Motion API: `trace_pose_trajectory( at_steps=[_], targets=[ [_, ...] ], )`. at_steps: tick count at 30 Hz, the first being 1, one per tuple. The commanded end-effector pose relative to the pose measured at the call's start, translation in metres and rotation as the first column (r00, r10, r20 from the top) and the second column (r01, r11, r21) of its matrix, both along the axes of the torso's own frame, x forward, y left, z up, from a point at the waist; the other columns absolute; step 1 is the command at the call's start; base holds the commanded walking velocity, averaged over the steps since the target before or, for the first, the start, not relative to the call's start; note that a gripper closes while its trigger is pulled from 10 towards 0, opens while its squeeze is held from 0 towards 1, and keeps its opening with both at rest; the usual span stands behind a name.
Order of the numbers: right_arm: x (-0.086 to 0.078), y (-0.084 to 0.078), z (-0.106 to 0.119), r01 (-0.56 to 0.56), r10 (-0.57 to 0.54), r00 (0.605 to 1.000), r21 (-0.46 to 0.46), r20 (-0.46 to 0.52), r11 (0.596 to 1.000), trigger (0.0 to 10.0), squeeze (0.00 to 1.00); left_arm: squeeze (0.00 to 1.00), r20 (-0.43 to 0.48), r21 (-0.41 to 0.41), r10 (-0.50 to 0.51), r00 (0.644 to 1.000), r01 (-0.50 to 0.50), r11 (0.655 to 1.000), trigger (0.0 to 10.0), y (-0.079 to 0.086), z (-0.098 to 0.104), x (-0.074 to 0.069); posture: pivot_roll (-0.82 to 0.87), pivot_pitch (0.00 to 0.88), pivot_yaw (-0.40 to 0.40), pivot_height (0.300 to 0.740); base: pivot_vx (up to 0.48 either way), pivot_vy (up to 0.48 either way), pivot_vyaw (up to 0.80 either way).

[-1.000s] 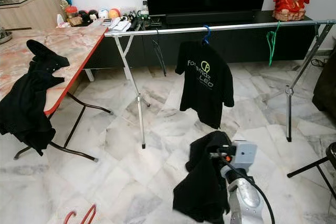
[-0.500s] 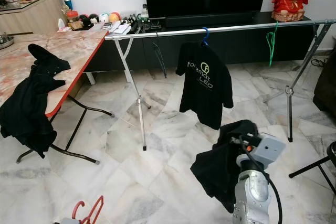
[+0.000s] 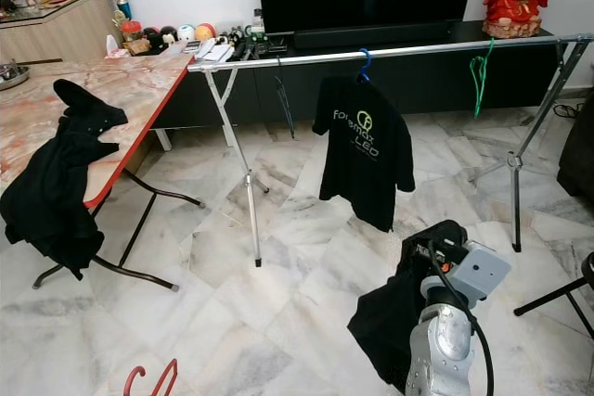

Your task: Hang hanger

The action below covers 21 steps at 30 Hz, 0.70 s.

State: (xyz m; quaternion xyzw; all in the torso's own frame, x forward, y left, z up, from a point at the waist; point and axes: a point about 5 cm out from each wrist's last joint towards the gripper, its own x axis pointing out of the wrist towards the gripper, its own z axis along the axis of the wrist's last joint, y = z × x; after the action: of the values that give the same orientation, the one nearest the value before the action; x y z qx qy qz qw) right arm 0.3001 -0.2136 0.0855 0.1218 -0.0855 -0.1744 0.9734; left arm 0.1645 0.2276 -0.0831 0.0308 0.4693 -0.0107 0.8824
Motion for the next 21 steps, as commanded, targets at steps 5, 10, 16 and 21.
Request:
trace_pose_trajectory(
  at_steps=[5, 10, 16, 21],
  targets=[
    [0.006, 0.009, 0.014, -0.058, 0.061, 0.998, -0.091, 0.033, 0.994, 10.0, 0.00, 0.00, 0.008, -0.005, 0.052, 0.999, -0.052, 0.999, 10.0, 0.004, 0.002, 0.003, 0.02, 0.000, 0.071, 0.740, 0.000, 0.000, 0.00],
    [0.007, 0.011, 0.015, -0.063, 0.067, 0.997, -0.103, 0.035, 0.993, 10.0, 0.00, 0.00, -0.005, -0.003, 0.065, 0.998, -0.065, 0.998, 10.0, 0.004, 0.001, 0.001, 0.02, 0.012, 0.068, 0.740, 0.000, 0.000, 0.64],
    [0.008, 0.013, 0.014, -0.067, 0.069, 0.997, -0.076, 0.032, 0.995, 10.0, 0.00, 0.00, -0.031, -0.004, 0.089, 0.996, -0.089, 0.996, 10.0, 0.003, -0.003, -0.006, 0.02, 0.021, 0.067, 0.740, 0.000, 0.000, 0.53],
    [0.009, 0.013, 0.015, -0.071, 0.074, 0.997, -0.078, 0.031, 0.994, 10.0, 0.00, 0.00, -0.051, -0.006, 0.116, 0.992, -0.116, 0.993, 10.0, 0.006, -0.005, -0.011, 0.02, 0.027, 0.065, 0.740, 0.000, 0.000, 0.00]
  ],
)
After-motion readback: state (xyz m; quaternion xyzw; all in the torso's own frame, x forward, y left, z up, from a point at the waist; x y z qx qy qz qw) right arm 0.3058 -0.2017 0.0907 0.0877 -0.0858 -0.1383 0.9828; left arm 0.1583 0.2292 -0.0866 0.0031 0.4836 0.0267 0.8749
